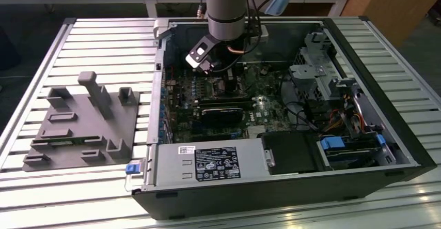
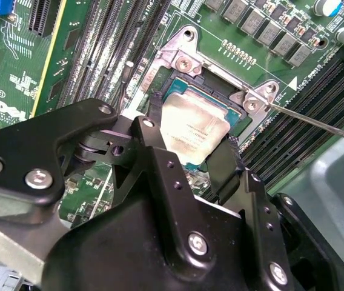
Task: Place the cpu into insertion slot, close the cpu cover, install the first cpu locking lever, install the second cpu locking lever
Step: 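Place the cpu into insertion slot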
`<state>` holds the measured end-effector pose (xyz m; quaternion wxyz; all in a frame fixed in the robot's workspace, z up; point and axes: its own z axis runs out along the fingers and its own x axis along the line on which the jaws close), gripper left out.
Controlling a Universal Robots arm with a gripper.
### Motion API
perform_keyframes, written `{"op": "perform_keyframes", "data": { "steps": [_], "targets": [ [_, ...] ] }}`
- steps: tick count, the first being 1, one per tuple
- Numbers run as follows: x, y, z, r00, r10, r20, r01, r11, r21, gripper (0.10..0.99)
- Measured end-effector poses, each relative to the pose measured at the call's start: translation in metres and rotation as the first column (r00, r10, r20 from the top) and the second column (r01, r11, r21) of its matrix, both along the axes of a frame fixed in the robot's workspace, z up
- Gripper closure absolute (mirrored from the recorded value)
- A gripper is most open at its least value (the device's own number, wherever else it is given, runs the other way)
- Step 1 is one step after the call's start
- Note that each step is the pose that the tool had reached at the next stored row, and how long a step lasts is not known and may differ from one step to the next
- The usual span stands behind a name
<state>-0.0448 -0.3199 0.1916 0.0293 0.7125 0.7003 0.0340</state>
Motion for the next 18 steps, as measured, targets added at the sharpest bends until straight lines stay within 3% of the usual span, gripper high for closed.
{"op": "perform_keyframes", "data": {
  "steps": [5,6,11,18],
  "targets": [
    [0.0001,0.0001,-0.0003,1.0000,0.000,0.0004,0.000,1.0000,0.001,0.533],
    [0.0001,0.0001,-0.0003,1.0000,0.000,0.0004,0.000,1.0000,0.000,0.471],
    [0.0000,0.0000,0.0002,1.0000,0.000,-0.0001,0.000,1.0000,0.000,0.471],
    [0.0000,0.0000,0.0107,1.0000,0.000,0.0001,0.000,1.0000,0.000,0.471]
  ]
}}
